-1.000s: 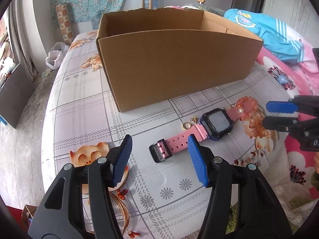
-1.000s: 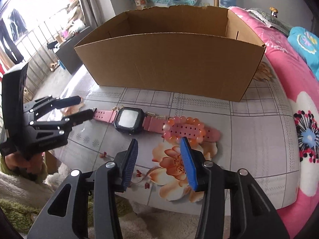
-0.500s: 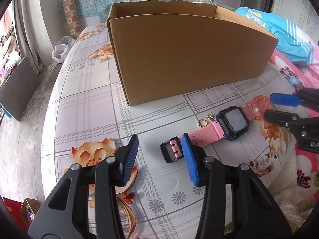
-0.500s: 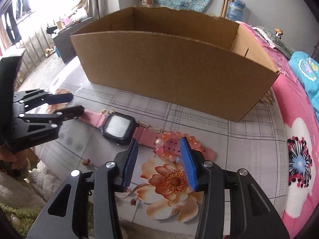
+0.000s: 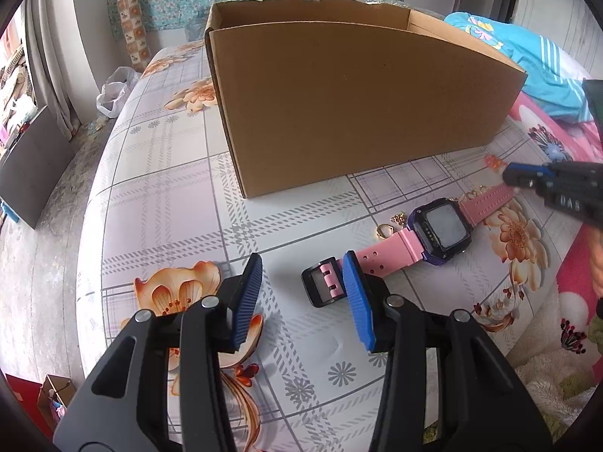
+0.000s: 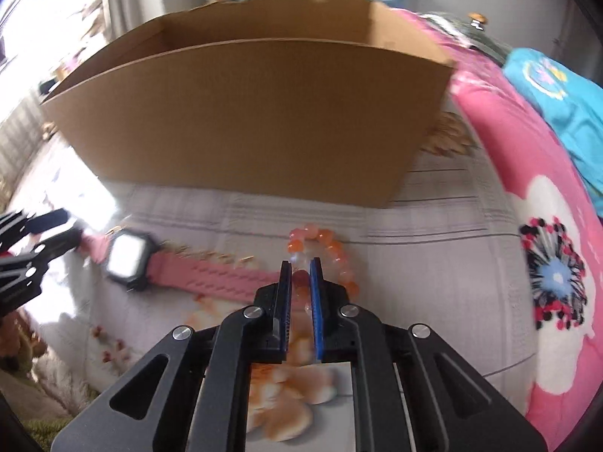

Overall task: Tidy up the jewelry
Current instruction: 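Move the right gripper to the pink watch and close on its face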

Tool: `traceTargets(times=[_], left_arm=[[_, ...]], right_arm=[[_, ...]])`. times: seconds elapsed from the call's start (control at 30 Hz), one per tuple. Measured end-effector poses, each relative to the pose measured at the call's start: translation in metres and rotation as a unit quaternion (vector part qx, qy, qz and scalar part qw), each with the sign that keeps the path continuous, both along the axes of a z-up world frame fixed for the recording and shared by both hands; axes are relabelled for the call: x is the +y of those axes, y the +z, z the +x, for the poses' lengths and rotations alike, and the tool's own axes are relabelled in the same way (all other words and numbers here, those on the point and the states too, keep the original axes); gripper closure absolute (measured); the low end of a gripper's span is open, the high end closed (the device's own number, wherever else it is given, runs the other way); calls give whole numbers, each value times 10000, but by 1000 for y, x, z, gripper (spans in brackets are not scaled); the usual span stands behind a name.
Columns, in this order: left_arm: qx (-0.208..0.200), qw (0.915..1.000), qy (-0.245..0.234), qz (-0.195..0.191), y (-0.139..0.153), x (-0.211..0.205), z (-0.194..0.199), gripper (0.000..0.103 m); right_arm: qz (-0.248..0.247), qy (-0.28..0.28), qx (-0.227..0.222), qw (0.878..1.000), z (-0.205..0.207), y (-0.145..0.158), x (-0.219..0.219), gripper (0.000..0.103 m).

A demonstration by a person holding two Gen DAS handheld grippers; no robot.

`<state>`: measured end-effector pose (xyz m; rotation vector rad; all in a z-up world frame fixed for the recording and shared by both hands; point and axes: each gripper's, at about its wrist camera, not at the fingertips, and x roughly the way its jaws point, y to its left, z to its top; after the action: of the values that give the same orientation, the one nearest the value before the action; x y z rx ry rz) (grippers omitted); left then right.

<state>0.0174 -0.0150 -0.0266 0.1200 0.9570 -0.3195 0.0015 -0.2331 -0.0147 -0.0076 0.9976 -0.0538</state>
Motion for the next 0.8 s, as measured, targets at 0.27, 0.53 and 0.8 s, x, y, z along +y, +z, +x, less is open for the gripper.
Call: traceTargets(times=[0.27, 0.53, 0.8], left_arm=[[-22, 10000, -13, -28, -1, 2, -1, 61], [73, 9996, -36, -261, -3, 11, 2, 61], [40, 9993, -50, -370, -4, 16, 0, 61]], right_arm=[[155, -7, -384, 9991, -9, 21, -14, 83], [681, 2263, -235, 9714, -19, 22, 66, 50], [52, 3076, 65, 9515, -18, 1, 111, 50]])
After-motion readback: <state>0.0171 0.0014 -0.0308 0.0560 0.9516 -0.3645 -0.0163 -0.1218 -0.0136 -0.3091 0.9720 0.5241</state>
